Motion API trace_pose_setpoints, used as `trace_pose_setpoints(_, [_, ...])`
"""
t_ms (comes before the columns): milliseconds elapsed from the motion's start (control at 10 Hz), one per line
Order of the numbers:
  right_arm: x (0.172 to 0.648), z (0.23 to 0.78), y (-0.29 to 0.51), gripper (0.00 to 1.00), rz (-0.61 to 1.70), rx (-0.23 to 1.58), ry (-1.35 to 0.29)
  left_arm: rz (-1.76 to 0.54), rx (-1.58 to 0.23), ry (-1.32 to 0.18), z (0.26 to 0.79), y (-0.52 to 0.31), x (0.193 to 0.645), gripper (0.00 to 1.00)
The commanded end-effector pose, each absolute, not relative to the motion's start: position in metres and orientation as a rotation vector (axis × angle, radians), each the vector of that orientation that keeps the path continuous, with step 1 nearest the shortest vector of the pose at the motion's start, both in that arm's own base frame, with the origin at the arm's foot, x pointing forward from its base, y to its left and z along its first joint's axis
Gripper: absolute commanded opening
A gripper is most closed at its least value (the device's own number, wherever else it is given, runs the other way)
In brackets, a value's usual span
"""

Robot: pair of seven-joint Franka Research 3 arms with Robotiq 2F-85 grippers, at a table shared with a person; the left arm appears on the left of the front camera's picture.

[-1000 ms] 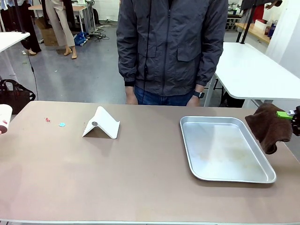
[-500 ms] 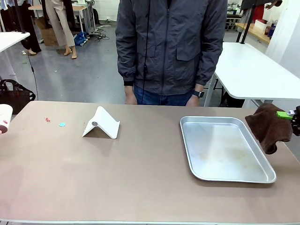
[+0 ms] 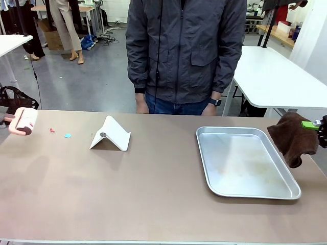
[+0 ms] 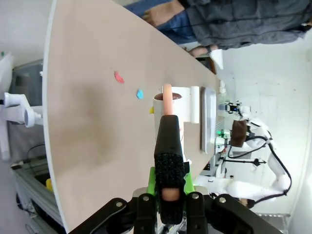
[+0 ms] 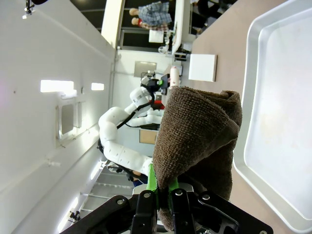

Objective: Clean the surface of the table.
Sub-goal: Clean the area not pointed to by the person.

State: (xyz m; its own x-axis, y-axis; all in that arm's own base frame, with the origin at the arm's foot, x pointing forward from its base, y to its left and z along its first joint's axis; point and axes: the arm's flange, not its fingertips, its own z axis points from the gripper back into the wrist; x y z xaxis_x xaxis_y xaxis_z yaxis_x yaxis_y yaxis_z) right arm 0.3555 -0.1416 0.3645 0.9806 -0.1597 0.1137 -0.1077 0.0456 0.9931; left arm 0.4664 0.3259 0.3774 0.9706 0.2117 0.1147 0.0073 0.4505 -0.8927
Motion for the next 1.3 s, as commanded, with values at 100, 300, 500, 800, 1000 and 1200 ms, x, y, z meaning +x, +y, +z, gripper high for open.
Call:
trace_pose_setpoints(100, [0.355,0.370,-0.142,0.09,-0.035,1.548,-0.226,0.141,-0.987,-0.152,0.377,0.337,0.506,0.22])
trace_pose_setpoints(300, [0.355,0.370,-0.142,0.09,-0.035,1.548,-0.226,0.111,-0.925,-0.159,0.368,0.339,0.526,0.22])
trace_pose_setpoints(500, [0.355,0.370,-0.142,0.09,-0.035,1.548,-0.226,0.131,-0.910,-0.150,0.358,0.339,0.534,0.22])
trace_pose_setpoints(800, [0.355,0.370,-0.142,0.09,-0.035,1.548,-0.226,0.154,-0.878,-0.149,0.349,0.336,0.540,0.22])
trace_pose_setpoints(1000, [0.355,0.370,-0.142,0.09,-0.035,1.548,-0.226,0.172,-0.869,-0.129,0.341,0.332,0.543,0.22])
trace_pose_setpoints(1200, [0.355,0.370,-0.142,0.09,-0.035,1.548,-0.226,0.164,-0.851,-0.099,0.333,0.323,0.546,0.22])
